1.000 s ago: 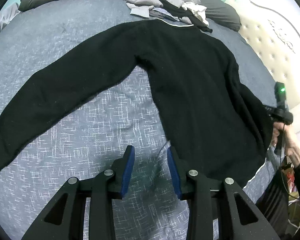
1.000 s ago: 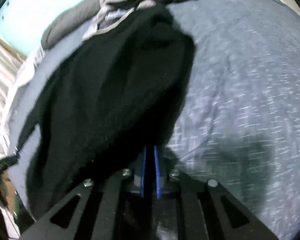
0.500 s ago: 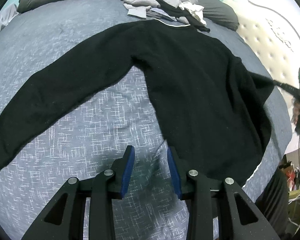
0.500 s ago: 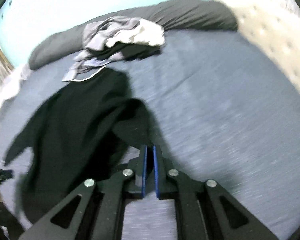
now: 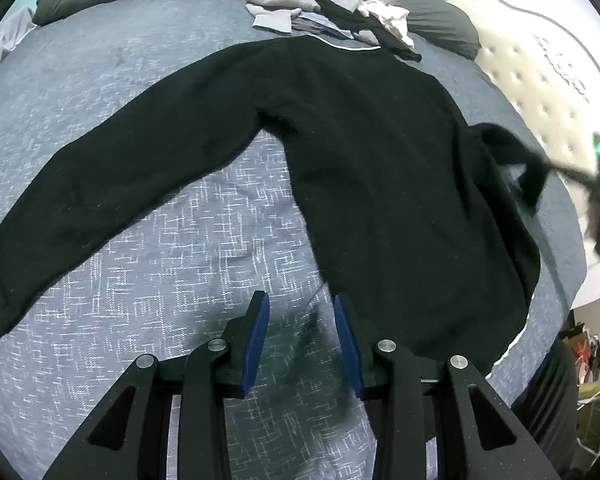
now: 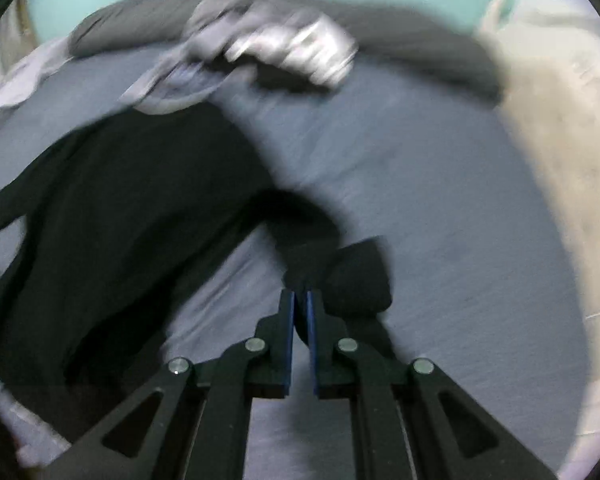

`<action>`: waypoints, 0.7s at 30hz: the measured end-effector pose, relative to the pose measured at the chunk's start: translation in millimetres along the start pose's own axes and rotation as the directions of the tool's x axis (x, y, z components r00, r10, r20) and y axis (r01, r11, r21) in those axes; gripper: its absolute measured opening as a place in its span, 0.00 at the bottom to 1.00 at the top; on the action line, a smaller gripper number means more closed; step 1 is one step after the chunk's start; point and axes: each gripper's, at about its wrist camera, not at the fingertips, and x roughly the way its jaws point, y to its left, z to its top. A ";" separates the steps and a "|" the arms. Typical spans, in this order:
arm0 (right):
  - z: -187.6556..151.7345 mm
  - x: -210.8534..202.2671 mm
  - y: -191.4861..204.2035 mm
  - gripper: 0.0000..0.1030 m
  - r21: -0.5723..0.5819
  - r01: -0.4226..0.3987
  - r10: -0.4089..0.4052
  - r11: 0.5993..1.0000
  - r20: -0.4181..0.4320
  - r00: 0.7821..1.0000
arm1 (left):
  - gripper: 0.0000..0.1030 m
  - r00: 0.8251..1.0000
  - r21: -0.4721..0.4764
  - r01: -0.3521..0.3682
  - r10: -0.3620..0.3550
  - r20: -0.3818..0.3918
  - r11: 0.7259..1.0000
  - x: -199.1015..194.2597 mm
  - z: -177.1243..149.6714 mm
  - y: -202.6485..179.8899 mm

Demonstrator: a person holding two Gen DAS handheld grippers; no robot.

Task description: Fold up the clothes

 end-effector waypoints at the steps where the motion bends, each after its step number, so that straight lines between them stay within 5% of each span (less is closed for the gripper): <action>1: -12.2 15.8 2.8 0.07 0.012 -0.062 0.062 0.998 -0.034 0.997 | 0.36 1.000 0.003 -0.002 0.002 -0.001 1.000 -0.8 -0.1 -0.2; 5: -40.0 18.3 -18.4 0.10 0.111 -0.152 0.149 0.982 0.035 0.988 | 0.36 1.000 0.011 -0.013 0.013 -0.005 1.000 -4.2 -0.1 1.6; 12: -68.6 -21.3 -102.7 0.54 0.373 -0.160 0.076 0.914 0.230 0.970 | 0.36 1.000 -0.011 -0.013 0.013 -0.005 1.000 -2.3 4.4 7.6; 16: -82.5 -19.1 -133.1 0.56 0.479 -0.121 0.025 0.869 0.201 0.979 | 0.36 1.000 -0.013 -0.008 0.008 -0.008 1.000 0.9 7.7 3.6; 21: -94.6 24.7 -136.9 0.61 0.555 -0.091 0.056 0.827 0.079 0.995 | 0.36 1.000 0.016 -0.014 0.014 -0.009 1.000 0.9 12.2 -8.5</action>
